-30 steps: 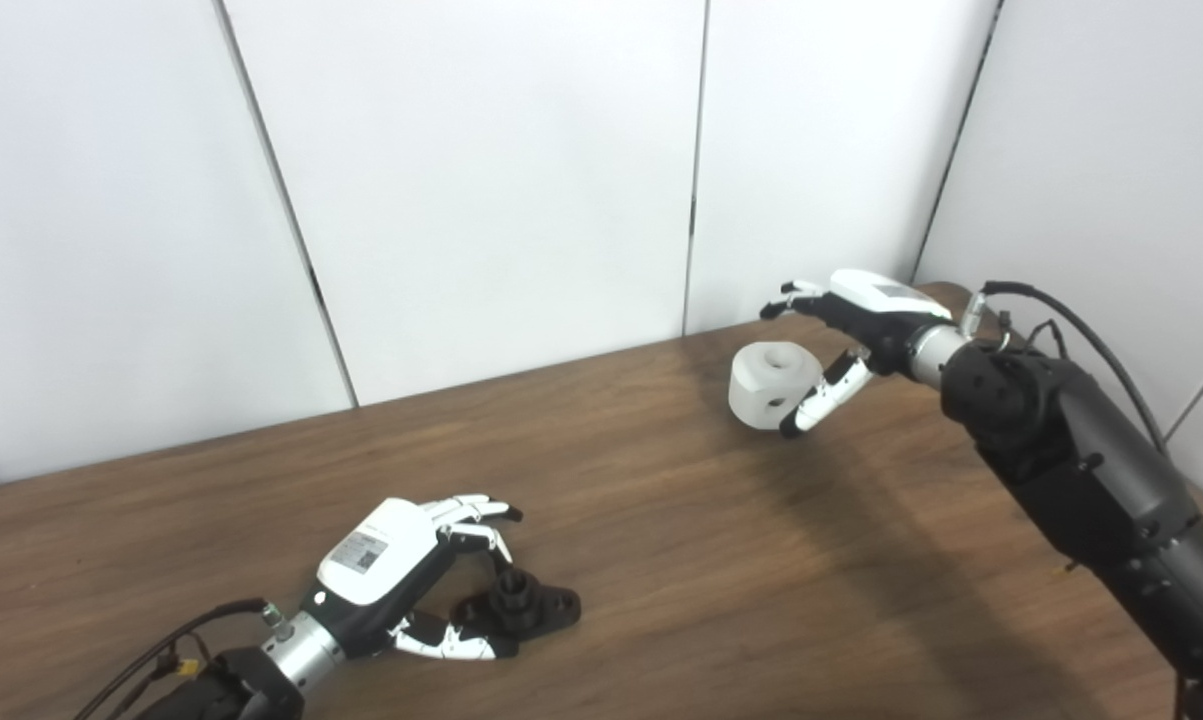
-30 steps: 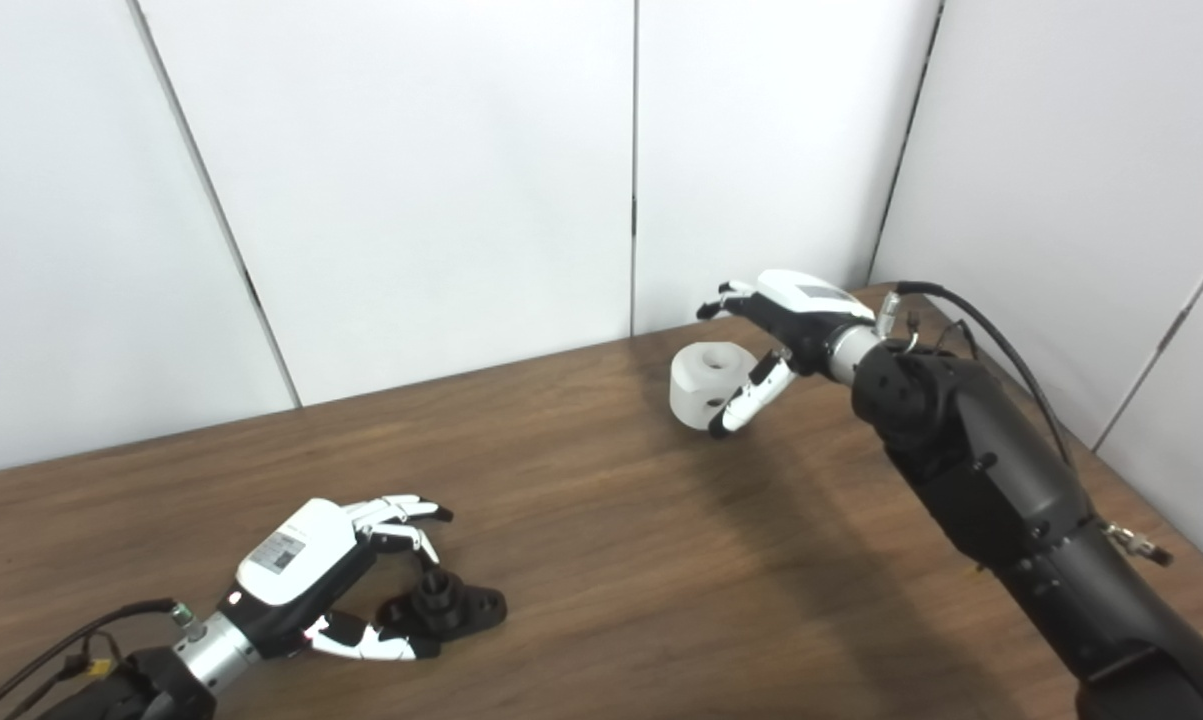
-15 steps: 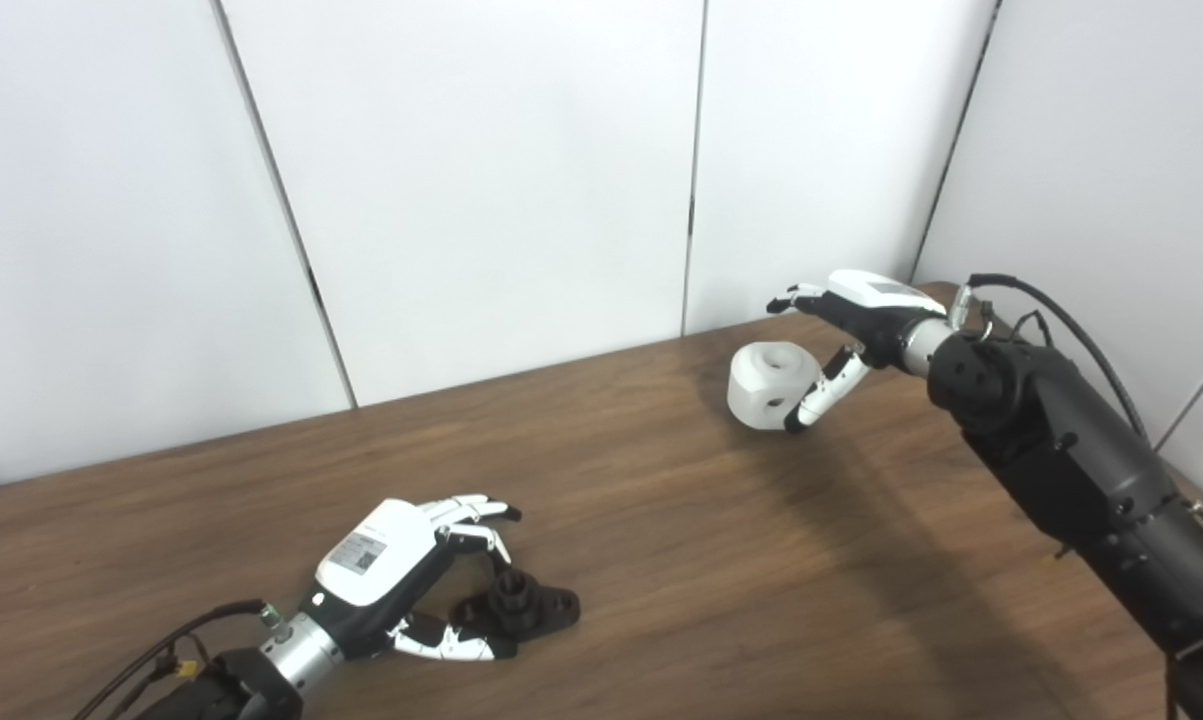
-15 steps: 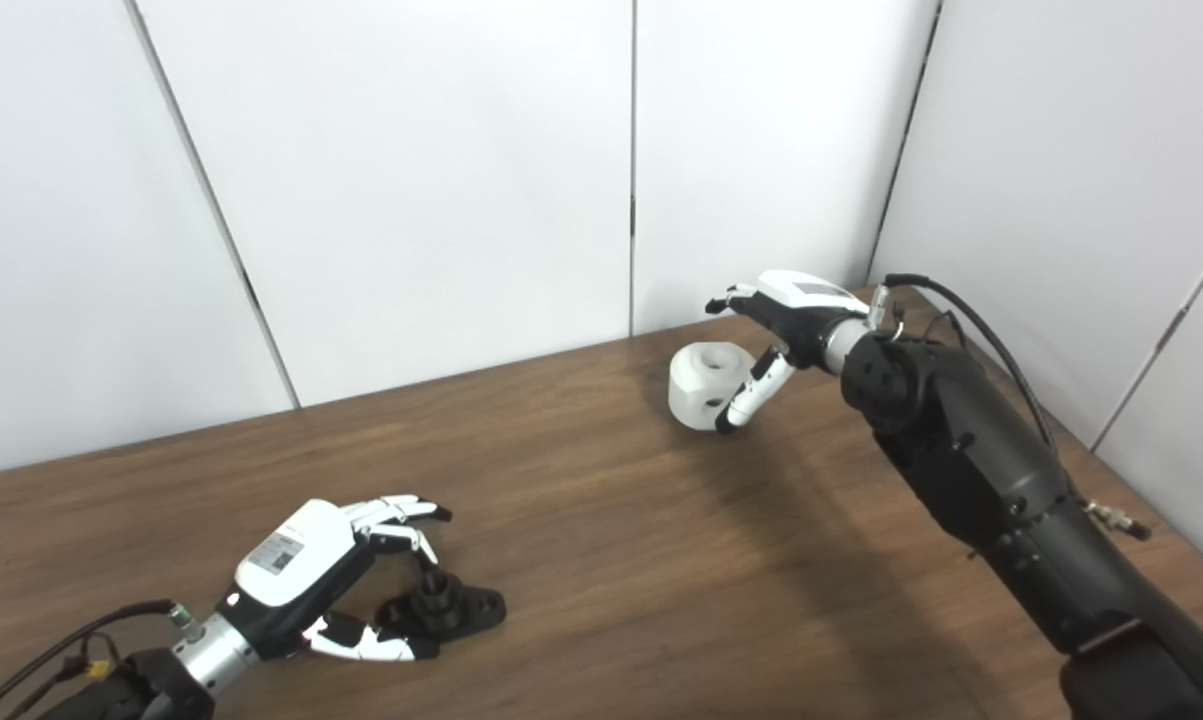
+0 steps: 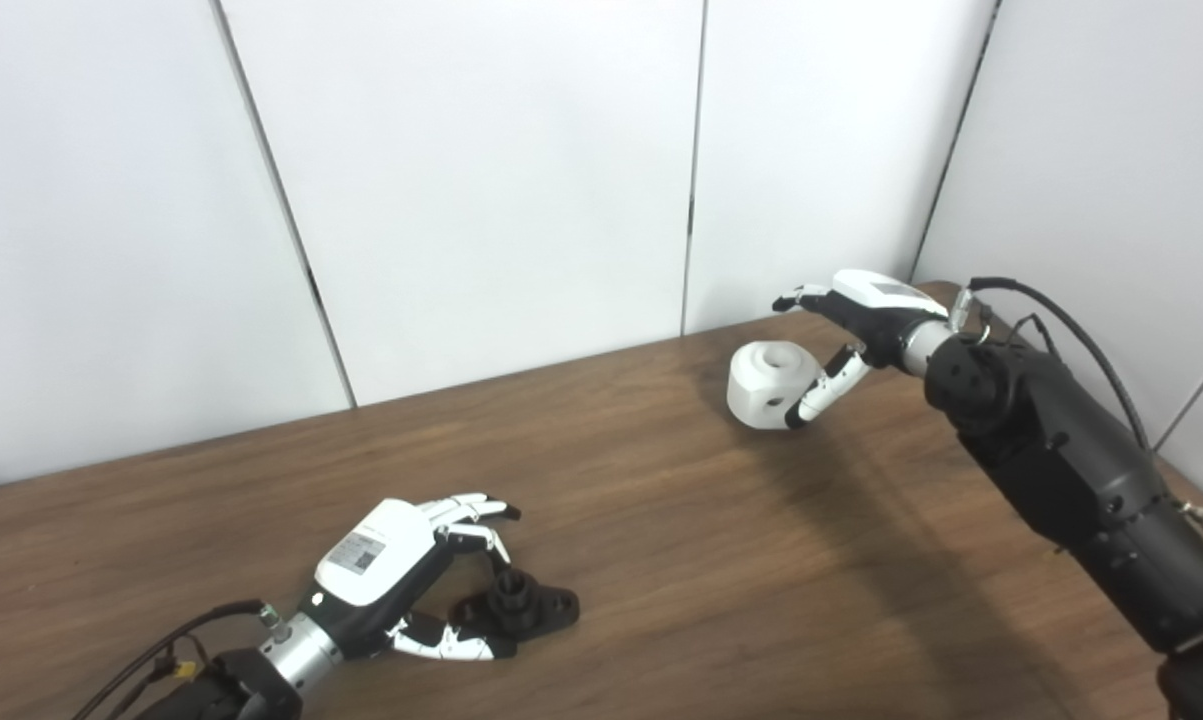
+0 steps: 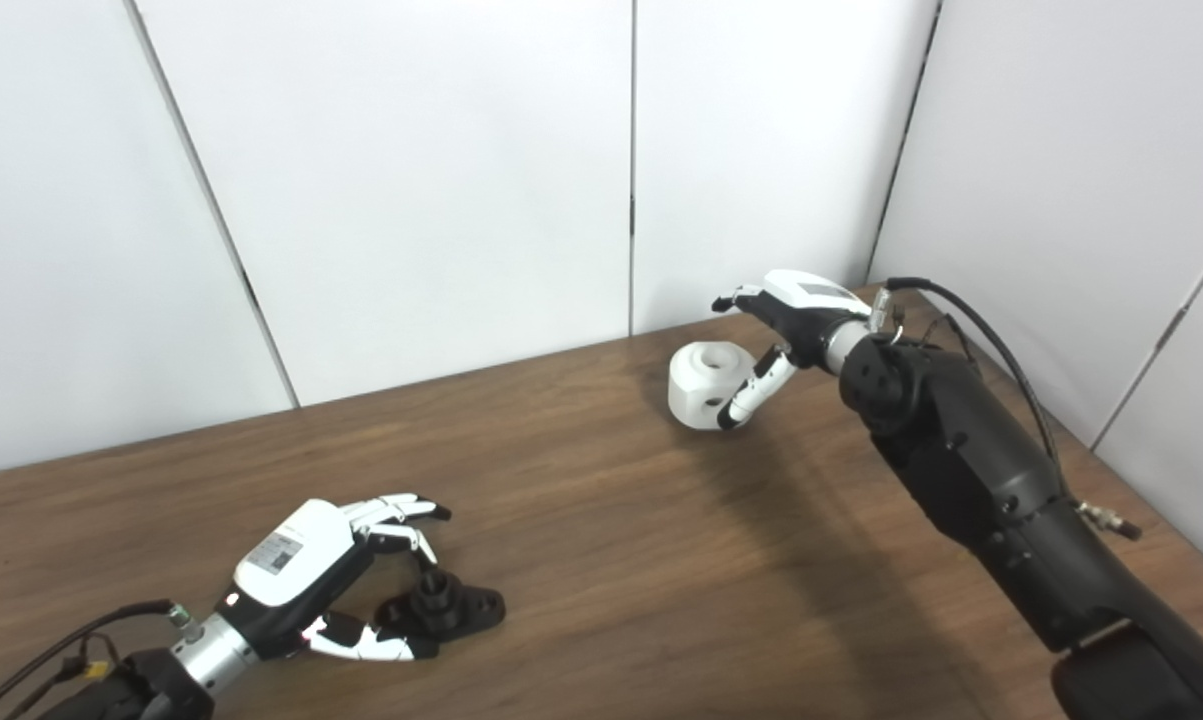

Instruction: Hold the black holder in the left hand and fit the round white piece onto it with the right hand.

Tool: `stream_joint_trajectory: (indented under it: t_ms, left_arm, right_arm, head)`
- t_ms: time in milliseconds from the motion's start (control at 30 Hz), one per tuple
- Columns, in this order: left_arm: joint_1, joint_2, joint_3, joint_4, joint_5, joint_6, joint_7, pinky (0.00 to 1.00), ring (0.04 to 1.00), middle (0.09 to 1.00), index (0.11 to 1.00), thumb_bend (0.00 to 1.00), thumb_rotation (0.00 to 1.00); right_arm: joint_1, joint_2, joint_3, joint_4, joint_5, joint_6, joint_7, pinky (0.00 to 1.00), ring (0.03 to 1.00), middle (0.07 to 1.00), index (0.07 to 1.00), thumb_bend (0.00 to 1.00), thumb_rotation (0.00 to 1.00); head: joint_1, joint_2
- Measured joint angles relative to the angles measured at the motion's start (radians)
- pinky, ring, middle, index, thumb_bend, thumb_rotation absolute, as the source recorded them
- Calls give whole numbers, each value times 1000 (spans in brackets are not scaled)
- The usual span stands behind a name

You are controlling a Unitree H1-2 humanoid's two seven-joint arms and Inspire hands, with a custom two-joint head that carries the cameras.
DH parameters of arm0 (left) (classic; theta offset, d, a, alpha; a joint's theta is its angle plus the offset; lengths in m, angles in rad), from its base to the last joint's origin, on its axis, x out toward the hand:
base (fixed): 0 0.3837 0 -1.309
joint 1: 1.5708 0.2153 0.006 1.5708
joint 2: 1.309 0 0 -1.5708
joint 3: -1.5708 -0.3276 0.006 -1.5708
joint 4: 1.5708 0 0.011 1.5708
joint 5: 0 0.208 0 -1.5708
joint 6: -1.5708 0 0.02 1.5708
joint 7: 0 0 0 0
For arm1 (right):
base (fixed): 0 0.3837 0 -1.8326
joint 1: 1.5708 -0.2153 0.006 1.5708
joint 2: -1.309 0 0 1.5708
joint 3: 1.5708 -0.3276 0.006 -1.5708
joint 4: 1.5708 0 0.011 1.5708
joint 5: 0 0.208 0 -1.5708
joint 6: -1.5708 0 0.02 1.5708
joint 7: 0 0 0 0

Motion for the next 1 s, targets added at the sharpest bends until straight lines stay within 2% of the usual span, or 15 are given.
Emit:
stream_joint_trajectory:
  t_ms: [333, 500, 733, 1000]
  left_arm:
    - [5, 5, 1, -8, 0, 0, 0, 702, 858, 841, 489, 520, 80]
    - [14, 6, 7, -18, 0, 0, 0, 715, 861, 841, 489, 520, 80]
    - [16, 9, 7, -18, 0, 0, 0, 709, 865, 845, 488, 520, 80]
    - [21, 9, 13, -25, 0, 0, 0, 719, 860, 840, 489, 520, 80]
  right_arm:
    - [-57, 24, 53, 99, -13, -43, -23, 855, 927, 939, 825, 907, 256]
    - [-76, 27, 74, 121, -15, -62, -22, 858, 921, 935, 810, 904, 259]
    - [-93, 29, 85, 179, -19, -68, -23, 852, 918, 930, 798, 902, 252]
    - [-108, 30, 120, 211, -29, -70, -22, 897, 926, 929, 802, 911, 243]
  head:
    - [6, 3]
    - [9, 8]
    - [15, 8]
    - [20, 9]
